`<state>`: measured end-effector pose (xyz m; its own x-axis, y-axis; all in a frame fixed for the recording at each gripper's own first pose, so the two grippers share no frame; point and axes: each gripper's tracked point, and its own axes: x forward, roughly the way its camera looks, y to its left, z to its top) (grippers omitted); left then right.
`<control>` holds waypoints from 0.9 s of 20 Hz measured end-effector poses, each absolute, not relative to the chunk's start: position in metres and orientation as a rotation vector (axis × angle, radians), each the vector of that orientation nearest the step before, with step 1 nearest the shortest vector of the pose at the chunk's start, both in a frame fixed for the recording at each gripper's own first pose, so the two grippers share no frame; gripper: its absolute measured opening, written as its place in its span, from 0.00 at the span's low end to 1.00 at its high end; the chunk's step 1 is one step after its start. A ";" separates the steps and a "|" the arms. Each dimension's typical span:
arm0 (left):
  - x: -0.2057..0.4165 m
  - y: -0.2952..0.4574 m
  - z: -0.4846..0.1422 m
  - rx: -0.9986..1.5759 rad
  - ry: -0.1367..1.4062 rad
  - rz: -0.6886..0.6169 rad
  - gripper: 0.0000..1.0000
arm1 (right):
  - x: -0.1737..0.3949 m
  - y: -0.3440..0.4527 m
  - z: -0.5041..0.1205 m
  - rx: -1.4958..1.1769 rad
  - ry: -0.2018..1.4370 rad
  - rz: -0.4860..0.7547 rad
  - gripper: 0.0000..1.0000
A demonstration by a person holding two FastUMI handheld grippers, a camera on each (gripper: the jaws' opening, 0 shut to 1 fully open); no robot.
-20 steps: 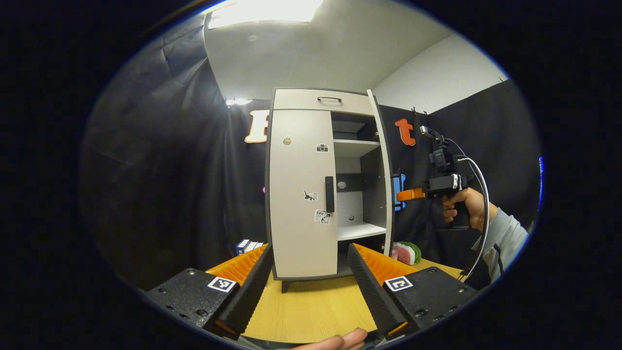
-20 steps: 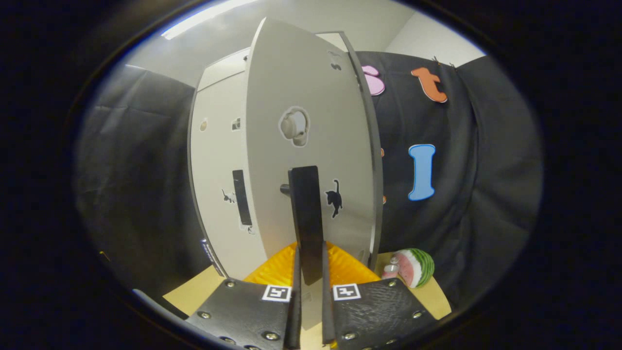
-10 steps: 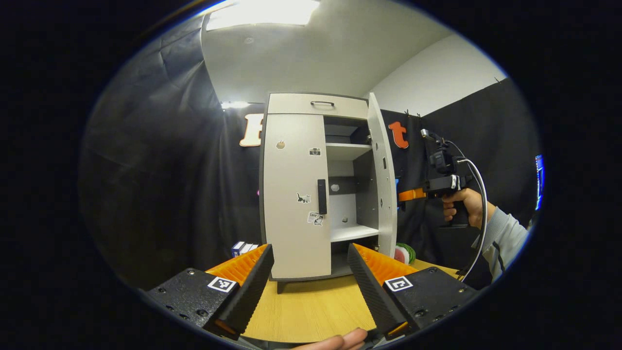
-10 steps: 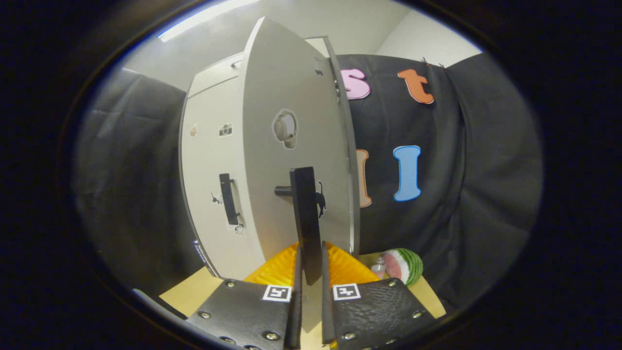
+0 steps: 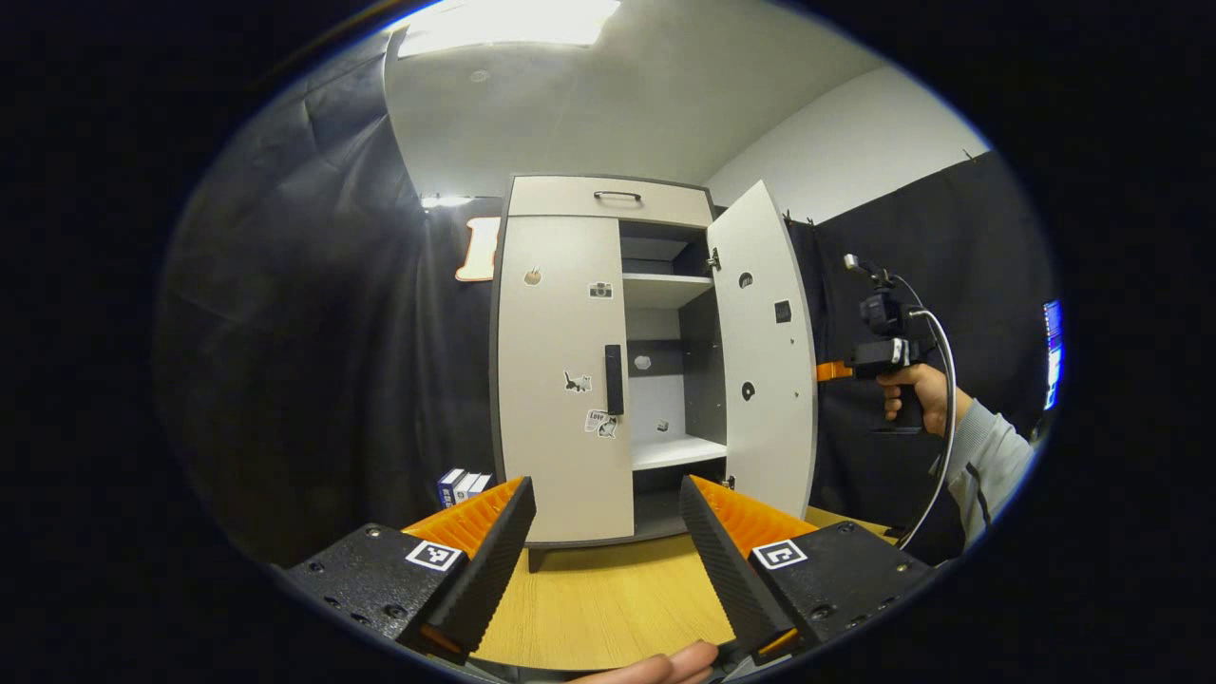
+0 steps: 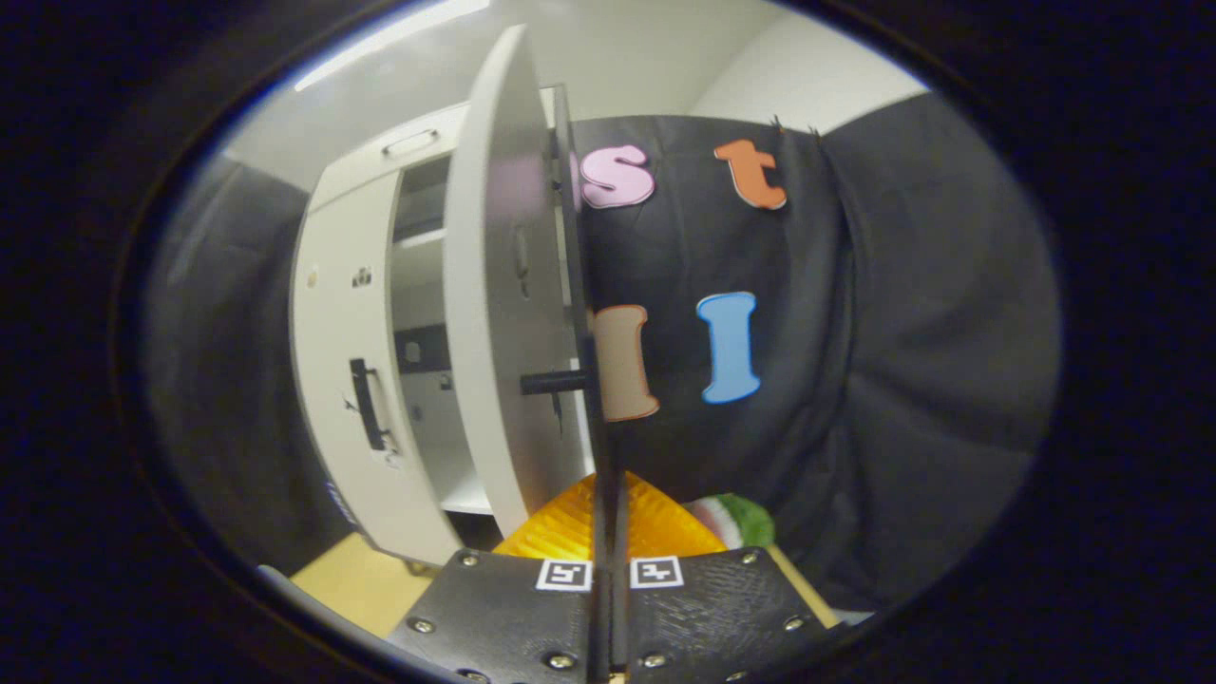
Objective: Open the right door of the double-door shoe cabinet with the right hand, and open the left door with the left hand.
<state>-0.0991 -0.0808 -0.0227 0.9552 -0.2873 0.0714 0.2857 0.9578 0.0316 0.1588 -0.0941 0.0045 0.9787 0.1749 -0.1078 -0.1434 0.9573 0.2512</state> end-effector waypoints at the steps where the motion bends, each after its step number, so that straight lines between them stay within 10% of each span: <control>1: -0.097 -0.081 -0.024 0.021 -0.069 -0.284 0.95 | 0.159 -0.097 0.004 0.270 0.129 0.190 0.01; 11: -0.055 -0.082 -0.034 0.015 -0.012 -0.233 0.96 | 0.149 -0.114 -0.006 0.118 0.085 0.154 0.08; 16: -0.006 -0.088 -0.027 -0.004 0.000 -0.220 0.96 | 0.114 -0.137 -0.012 0.048 0.042 0.027 0.88; 18: 0.018 -0.091 -0.018 -0.024 -0.008 -0.214 0.96 | 0.097 -0.137 -0.020 0.064 0.051 0.011 1.00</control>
